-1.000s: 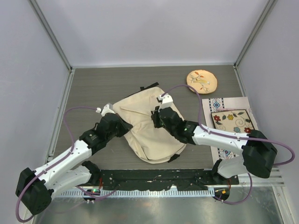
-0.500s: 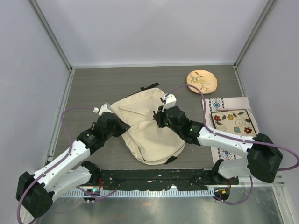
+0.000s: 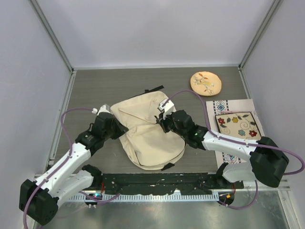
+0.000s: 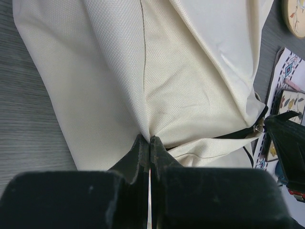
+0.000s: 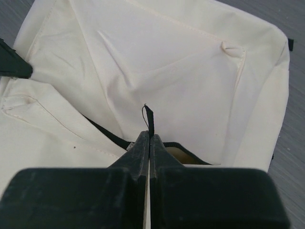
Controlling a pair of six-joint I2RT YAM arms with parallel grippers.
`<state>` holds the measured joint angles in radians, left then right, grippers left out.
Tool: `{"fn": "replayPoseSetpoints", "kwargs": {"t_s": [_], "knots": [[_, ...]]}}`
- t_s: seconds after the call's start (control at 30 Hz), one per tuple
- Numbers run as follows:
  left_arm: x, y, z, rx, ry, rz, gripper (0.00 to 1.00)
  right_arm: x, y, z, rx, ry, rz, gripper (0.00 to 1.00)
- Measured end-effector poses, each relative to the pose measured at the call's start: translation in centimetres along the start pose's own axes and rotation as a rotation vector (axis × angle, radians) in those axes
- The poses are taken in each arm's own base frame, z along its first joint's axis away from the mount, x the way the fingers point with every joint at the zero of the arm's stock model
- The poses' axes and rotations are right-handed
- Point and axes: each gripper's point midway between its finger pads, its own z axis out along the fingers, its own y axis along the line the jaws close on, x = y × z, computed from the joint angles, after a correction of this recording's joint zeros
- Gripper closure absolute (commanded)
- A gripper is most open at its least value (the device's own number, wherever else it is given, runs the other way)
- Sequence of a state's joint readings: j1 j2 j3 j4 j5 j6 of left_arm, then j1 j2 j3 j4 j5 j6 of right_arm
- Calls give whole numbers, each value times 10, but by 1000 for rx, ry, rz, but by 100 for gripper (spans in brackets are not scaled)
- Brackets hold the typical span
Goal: Pack the student bag
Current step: Zip the student bag at the center of the board.
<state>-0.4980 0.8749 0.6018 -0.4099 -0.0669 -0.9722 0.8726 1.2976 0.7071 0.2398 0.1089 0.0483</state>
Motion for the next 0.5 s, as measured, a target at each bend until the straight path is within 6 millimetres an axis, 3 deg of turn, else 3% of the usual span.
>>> {"fn": "replayPoseSetpoints", "kwargs": {"t_s": [0.3,0.5], "knots": [[-15,16,-2,-21,12,-6,100,7,-20,-1,86,-24,-100,99],[-24,24,-4,-11,25,-31,100,4,-19,0,89,-41,-93,99]]}}
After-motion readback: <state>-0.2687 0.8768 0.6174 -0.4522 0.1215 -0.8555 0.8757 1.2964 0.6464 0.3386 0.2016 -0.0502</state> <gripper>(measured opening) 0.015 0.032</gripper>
